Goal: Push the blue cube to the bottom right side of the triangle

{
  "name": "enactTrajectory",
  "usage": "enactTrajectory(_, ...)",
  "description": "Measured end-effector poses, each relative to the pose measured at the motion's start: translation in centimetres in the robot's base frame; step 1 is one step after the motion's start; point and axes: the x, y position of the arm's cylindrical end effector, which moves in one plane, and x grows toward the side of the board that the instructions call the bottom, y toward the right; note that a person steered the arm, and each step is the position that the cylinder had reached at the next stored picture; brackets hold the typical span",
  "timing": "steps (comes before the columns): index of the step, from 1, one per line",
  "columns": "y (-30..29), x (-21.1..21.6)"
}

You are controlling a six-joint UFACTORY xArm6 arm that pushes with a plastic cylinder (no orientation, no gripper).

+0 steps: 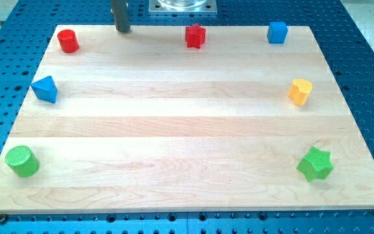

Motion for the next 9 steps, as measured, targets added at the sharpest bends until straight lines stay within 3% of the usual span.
enactTrajectory(1,0.0,0.0)
enactTrajectory(2,0.0,5.1)
enactTrajectory(3,-1.9,17.9)
enactTrajectory(4,6.4,20.8)
enactTrajectory(5,20.5,20.1)
enactTrajectory(7,36.5,10.0)
enactTrajectory(8,42.4,2.9)
enactTrajectory(9,39.0,0.7)
